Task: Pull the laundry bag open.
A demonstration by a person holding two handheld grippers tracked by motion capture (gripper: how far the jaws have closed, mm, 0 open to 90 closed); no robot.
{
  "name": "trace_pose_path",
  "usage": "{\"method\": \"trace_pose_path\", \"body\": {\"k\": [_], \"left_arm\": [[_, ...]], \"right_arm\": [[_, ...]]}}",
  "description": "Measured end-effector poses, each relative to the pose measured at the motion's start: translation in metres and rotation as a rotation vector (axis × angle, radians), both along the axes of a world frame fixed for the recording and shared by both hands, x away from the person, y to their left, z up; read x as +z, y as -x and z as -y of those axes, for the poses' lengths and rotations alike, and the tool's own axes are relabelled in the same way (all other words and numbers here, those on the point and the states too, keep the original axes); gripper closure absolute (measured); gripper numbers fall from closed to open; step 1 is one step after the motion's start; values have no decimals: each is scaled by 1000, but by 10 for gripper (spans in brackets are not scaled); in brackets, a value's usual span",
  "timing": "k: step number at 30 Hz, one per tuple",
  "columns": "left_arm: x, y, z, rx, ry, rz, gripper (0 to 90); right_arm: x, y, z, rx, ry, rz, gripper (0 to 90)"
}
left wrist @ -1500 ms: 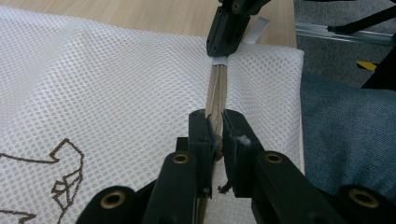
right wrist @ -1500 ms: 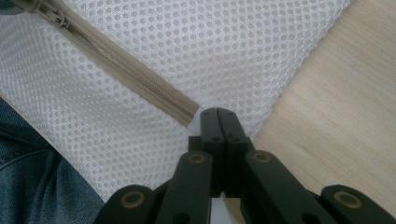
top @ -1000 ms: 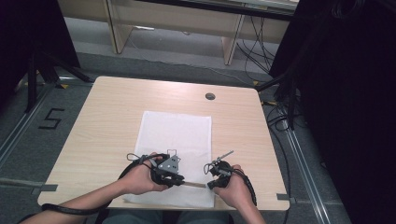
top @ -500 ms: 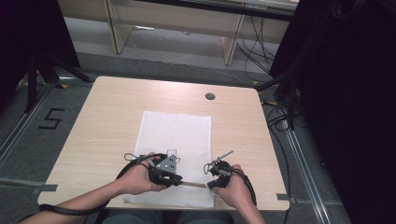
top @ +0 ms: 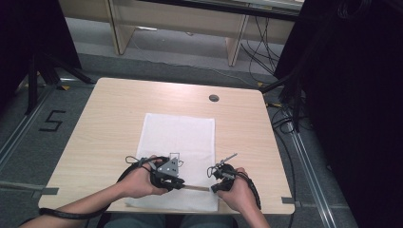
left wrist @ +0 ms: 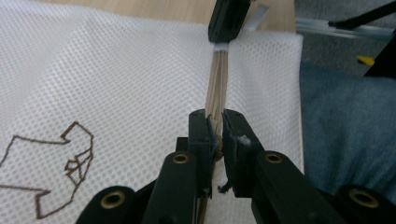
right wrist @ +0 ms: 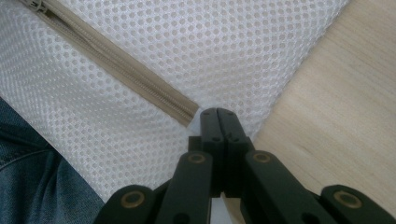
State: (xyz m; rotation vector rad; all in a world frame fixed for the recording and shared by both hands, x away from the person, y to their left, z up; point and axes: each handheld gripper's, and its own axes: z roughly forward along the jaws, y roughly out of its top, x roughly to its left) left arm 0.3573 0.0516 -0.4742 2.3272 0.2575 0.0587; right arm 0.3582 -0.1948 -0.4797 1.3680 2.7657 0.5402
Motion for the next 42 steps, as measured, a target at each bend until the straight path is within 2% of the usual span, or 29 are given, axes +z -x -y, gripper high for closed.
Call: {"method": "trace_pose_path", "body": {"k": [3,10,16,22,23,24,28,32,36,39,42], "left_arm": [[-1,-1,-2,7,5,-11,819],[-2,-1,-4,3,0,-6,819],[-3,0,-6,14,15,-17,819],[-3,0,-6,11,14,-16,819],[-3,-1,-6,-2,0,1,819],[-3,0,-7,8,8,-17,819],[-3,1,-11,13,0,-13,819],[-3,1,-14,21,9,-16,819],[-3,1,-16,21,-3,-14,819],[-1,1,-18,18,6,-12,819],[-1,2,-20,22,2,-15,819]], "right_arm": [[0,0,0,0,5,3,900],[1,0,0,-2,16,10,900],[1,1,-1,-4,0,5,900],[0,0,0,8,-1,7,900],[0,0,0,2,-1,0,900],[0,0,0,-2,-2,5,900],[0,0,1,-1,-1,0,900],[0,0,0,5,-2,-3,900],[-1,0,0,-4,-6,6,900],[-2,0,1,2,0,12,900],[0,-1,1,-4,-10,-4,900]]}}
